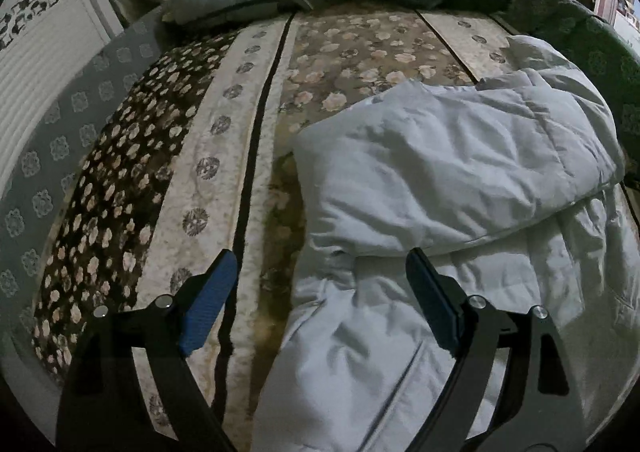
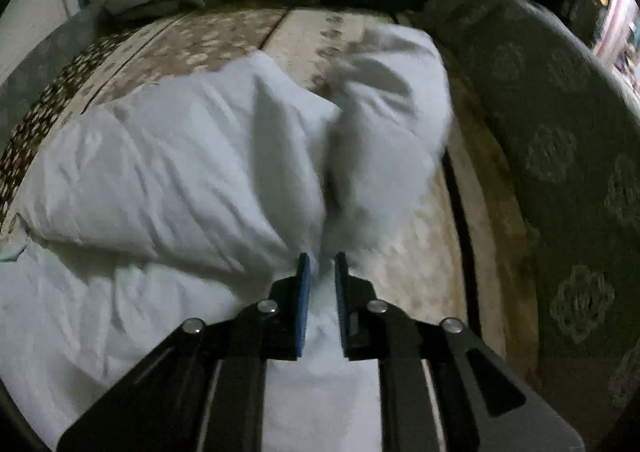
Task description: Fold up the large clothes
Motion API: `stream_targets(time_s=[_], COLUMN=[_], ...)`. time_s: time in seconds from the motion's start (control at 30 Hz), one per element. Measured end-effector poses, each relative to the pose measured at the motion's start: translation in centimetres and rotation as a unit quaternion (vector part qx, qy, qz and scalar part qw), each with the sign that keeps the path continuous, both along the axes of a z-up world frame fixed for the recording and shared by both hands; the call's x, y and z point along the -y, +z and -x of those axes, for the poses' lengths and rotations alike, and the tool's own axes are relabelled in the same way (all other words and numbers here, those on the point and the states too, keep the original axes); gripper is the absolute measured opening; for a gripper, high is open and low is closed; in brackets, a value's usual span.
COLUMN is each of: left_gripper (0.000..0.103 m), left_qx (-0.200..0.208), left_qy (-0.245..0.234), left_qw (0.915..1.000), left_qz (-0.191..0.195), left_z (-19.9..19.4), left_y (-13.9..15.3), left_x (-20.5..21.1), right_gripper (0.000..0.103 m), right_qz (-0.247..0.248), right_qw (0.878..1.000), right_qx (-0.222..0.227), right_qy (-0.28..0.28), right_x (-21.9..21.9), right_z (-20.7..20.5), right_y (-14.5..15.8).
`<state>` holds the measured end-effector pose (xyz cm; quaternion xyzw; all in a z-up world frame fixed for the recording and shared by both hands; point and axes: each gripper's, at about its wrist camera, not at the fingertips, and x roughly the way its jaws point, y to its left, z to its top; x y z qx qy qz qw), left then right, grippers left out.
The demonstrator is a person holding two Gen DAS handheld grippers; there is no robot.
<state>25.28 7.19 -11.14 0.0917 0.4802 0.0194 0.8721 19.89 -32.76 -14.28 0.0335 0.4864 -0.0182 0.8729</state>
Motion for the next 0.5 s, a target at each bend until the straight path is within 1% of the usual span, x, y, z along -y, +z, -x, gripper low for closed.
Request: stream_targets(time_s=[0.03,0.1,0.13,0.23,0.33,0.37,0.4,0.43,0.47,0.5], left_gripper=[0.088,0.092,0.092,0.092,0.09,0.083,0.071,0.066,0.058,0.056], left_qx=[0.002,0.009,0.01,0.017,0.03,0.03,0.028,0.018,0.004,-0.005], left_qy=[-0.005,-0.011,-0.013,-0.021,-0.035,-0.04,-0.045,-0.051,-0.053,-0.051], left_qw=[1.0,0.9999,0.9998,0.9996,0.9989,0.9987,0.9985,0.9985,0.9986,0.9987], left_qz=[-0.004,-0.009,-0.01,-0.004,0.007,0.009,0.009,0.007,0.002,-0.001], left_z=[-0.1,-0.6,-1.0,-2.3,-3.6,-4.1,-4.7,-5.5,-6.5,-7.2], left_y=[0.3,0.6,0.8,1.3,1.5,1.2,0.8,0.0,-1.1,-1.9], left_x=[0.5,1.5,2.0,3.5,5.7,6.2,6.8,7.4,8.0,8.1], right_gripper=[0.015,0.031,0.033,0.034,0.034,0.033,0.031,0.027,0.015,0.014], right_qz=[-0.029,-0.038,-0.041,-0.061,-0.053,-0.051,-0.049,-0.049,-0.045,-0.033], right_qw=[1.0,0.999,0.998,0.996,0.996,0.996,0.997,0.997,0.998,0.998], right_qx=[0.009,0.028,0.041,0.066,0.076,0.073,0.06,0.049,0.033,0.017], right_qy=[-0.005,-0.014,-0.012,0.002,0.015,0.021,0.027,0.035,0.042,0.046], right_x=[1.0,1.7,1.6,0.8,-0.8,-1.3,-1.9,-2.3,-2.9,-3.4], right_z=[0.5,0.7,0.4,-1.2,-3.7,-4.3,-5.3,-6.0,-6.8,-7.6], right_y=[0.4,1.5,2.3,3.7,4.2,4.1,3.7,3.2,2.4,1.5])
